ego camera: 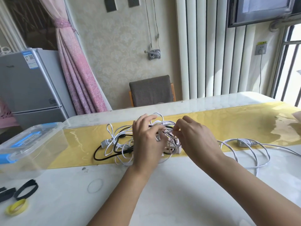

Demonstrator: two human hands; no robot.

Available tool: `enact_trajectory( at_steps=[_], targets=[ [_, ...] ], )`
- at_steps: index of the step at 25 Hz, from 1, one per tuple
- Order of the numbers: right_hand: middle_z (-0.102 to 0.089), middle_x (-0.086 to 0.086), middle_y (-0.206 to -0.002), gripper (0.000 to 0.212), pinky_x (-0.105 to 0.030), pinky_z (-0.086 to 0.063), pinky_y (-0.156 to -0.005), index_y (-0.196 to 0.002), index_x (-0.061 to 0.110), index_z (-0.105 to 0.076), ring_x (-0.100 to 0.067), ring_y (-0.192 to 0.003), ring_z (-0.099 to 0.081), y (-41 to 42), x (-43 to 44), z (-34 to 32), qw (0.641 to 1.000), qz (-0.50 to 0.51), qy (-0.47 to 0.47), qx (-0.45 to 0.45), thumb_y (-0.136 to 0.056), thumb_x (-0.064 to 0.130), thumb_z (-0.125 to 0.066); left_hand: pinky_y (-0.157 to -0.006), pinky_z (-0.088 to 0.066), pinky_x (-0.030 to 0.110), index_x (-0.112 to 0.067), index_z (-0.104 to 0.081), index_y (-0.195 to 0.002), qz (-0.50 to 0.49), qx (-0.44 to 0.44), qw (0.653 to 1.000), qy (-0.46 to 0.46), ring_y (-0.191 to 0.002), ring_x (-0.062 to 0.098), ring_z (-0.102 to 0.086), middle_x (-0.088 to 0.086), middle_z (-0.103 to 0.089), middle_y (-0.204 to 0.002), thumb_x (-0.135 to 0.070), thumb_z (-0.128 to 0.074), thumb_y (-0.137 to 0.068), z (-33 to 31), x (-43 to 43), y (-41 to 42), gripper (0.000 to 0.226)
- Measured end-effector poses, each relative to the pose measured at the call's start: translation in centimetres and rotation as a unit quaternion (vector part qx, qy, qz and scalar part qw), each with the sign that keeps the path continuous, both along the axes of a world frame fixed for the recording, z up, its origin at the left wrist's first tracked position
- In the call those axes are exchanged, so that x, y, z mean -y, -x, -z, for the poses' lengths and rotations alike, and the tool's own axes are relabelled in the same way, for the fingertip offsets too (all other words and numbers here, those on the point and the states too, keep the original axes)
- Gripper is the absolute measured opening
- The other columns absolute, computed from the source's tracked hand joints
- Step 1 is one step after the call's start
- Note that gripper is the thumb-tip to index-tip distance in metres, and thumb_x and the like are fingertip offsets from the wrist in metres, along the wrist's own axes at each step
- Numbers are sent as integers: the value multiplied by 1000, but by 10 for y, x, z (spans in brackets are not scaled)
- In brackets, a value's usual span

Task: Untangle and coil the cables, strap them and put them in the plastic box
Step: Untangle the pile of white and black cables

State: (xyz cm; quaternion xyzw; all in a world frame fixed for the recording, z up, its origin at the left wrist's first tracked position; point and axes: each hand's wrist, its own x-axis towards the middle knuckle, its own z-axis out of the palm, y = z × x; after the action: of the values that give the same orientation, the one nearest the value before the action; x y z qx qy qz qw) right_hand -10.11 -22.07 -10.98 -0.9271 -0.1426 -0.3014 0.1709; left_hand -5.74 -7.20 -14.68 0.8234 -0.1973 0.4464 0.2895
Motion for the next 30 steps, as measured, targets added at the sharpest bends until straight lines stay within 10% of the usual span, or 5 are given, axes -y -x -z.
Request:
enact_trajectory(
  at_steps=[10, 17, 20, 25, 30],
  targets=[
    [-56, -5, -79, 11, -34, -44, -51, -83, 9, -65, -30, -60, -54, -4, 42, -26, 980, 13, -115, 161, -91, 10, -58, -104, -34, 51, -25, -64, -109, 68, -8, 998, -1, -122, 20, -45, 2, -52, -124, -41, -54, -90, -11, -8, 6, 27],
    [-53, 17, -86, 25, -14, -34, -55, -83, 26, -66, 12, -66, -51, 1, 59, -32, 994, -109, -6, 7, -78, 3, -58, -50, -37, 28, -23, -41, -52, 81, -191, 974, -87, -48, 13, -39, -7, -41, -45, -58, -68, -70, -12, -1, 23, 48],
    [-54, 22, -81, 23, -10, -33, -57, -82, 38, -73, 10, -66, -51, 13, 61, -42, 983, -169, 12, -67, -76, 25, -54, -73, -47, 26, -31, -63, -86, 106, -293, 946, -93, -79, 2, -57, -15, -64, -83, -57, -70, -74, -17, -5, 26, 30],
    [-42, 13, -81, 18, -25, -35, -62, -101, 40, -68, -8, -75, -48, 6, 45, -27, 979, -57, 126, -150, -84, 44, -64, -111, -27, 30, -39, -29, -142, 83, -371, 905, -188, -136, 5, -25, -15, -34, -144, -68, -70, -61, 5, 10, 20, 96],
    [-47, 0, -99, 25, -29, -36, -59, -102, 24, -64, -25, -84, -60, -9, 26, -10, 979, 84, 138, -126, -83, 40, -67, -81, -44, 15, -34, -56, -116, 110, -373, 920, -50, -107, 8, -54, -11, -62, -112, -41, -80, -63, 11, 23, 0, 59]
  ],
)
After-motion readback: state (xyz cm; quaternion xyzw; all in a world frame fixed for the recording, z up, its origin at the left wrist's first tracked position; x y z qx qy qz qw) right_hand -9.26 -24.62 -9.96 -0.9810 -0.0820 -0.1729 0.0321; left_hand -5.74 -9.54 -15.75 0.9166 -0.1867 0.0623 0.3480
